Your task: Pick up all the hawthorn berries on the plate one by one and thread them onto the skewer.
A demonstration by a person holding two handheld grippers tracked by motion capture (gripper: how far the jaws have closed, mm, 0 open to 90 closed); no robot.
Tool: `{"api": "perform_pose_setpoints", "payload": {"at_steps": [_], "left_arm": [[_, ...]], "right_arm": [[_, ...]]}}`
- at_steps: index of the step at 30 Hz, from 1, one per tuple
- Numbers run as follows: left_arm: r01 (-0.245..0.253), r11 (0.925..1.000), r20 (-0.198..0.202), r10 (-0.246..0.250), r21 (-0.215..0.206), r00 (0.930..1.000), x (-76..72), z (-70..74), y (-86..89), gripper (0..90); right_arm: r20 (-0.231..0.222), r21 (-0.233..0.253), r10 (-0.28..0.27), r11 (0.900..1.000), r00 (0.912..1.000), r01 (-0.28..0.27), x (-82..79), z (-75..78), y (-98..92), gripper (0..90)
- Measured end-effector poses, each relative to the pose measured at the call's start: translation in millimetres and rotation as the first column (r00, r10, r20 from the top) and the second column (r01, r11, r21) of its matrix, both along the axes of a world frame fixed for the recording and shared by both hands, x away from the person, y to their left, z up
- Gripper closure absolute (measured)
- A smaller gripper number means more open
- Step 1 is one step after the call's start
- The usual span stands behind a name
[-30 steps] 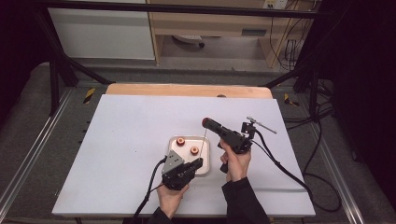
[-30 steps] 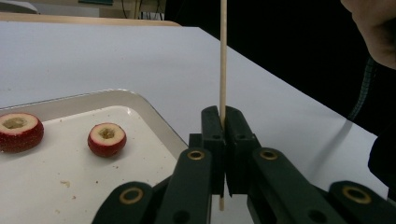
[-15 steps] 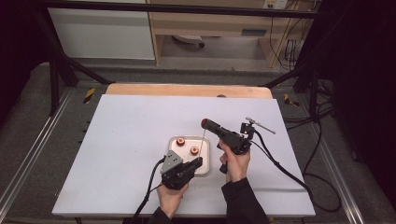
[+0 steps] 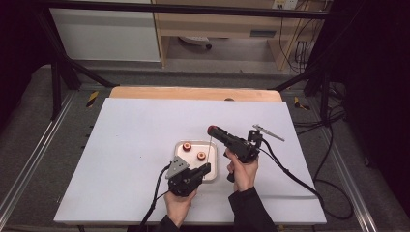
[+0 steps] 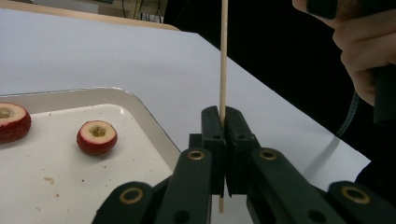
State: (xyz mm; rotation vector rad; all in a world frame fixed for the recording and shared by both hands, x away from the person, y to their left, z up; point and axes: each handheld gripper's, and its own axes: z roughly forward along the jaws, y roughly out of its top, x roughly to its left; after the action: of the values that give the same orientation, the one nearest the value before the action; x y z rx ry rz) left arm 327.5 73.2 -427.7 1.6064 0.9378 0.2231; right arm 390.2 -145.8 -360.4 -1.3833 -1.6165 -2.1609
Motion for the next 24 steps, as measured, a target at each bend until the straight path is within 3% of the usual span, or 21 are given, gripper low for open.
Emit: {"api": "perform_pose_setpoints", "payload": {"at_steps": [4,9,13,18,24], "left_arm": [[0.006,1.0,0.009,-0.006,0.002,0.9999,-0.1,-1.0,0.7,88.4],[-0.005,0.9999,0.035,0.005,0.01,0.9994,-1.9,-1.7,1.8,88.5],[-0.002,0.9977,0.073,-0.003,0.068,0.9973,-3.5,1.8,0.9,88.6],[0.034,0.9975,0.031,-0.036,0.062,0.9989,-0.5,-1.6,-0.9,88.6],[0.016,0.9989,0.045,-0.018,0.044,0.9988,-0.2,0.0,2.9,88.7]], "right_arm": [[0.027,-0.039,0.007,0.999,0.9996,-0.006,-0.4,1.1,-2.9,59.6],[0.003,-0.037,0.022,0.999,0.9997,-0.022,0.2,2.8,-5.3,59.6],[-0.002,-0.049,0.04,0.998,0.9992,-0.04,1.0,5.6,-9.0,59.7],[0.017,-0.109,0.07,0.992,0.9974,-0.068,-0.2,5.3,-11.5,59.7],[0.024,-0.092,0.082,0.993,0.9964,-0.079,-1.2,6.4,-12.6,59.7]]}}
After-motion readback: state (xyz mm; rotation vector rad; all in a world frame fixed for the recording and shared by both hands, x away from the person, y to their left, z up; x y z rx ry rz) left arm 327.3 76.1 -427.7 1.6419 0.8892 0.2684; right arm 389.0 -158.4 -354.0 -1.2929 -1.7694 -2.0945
